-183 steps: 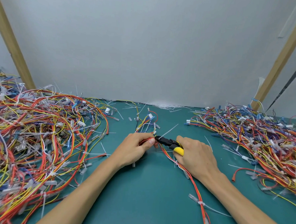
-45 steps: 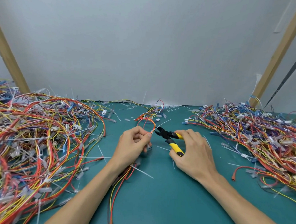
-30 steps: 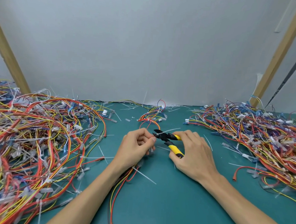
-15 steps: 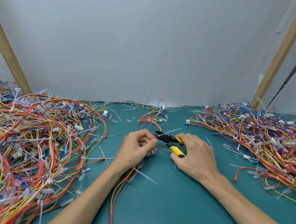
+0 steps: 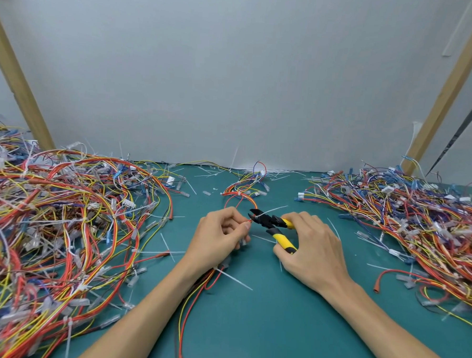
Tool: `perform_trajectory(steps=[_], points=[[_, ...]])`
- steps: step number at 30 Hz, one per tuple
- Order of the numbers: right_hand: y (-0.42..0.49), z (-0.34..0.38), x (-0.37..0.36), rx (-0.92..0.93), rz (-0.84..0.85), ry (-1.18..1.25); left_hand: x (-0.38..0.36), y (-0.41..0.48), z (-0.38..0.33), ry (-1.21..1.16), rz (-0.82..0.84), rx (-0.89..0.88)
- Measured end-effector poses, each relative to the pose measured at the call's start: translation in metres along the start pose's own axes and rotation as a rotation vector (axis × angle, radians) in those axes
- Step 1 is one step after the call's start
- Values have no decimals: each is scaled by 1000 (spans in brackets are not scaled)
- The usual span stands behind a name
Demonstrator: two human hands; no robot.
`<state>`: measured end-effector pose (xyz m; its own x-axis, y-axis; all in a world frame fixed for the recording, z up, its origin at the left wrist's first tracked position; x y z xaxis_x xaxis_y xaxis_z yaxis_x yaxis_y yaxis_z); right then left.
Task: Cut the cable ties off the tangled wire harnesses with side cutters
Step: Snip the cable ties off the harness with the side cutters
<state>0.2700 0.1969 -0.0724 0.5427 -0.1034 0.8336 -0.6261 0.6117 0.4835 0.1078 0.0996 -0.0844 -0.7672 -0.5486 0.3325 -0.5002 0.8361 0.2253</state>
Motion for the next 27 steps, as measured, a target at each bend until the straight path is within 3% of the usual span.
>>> perform_trajectory(steps=[27], points=[[0, -1, -1, 15, 67, -88, -1, -2, -2, 31, 30, -20]])
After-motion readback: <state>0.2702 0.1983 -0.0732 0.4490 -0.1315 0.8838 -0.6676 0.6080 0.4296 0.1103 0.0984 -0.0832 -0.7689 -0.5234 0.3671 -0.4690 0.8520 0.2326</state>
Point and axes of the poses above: each hand's wrist, its own y-axis towards the middle knuckle, its own x-axis out of the back of the hand, z = x × y, the point moved 3 cm from there along y, towards the middle knuckle, and after that the axes turned 3 degrees about y, right-handed, at the moved point
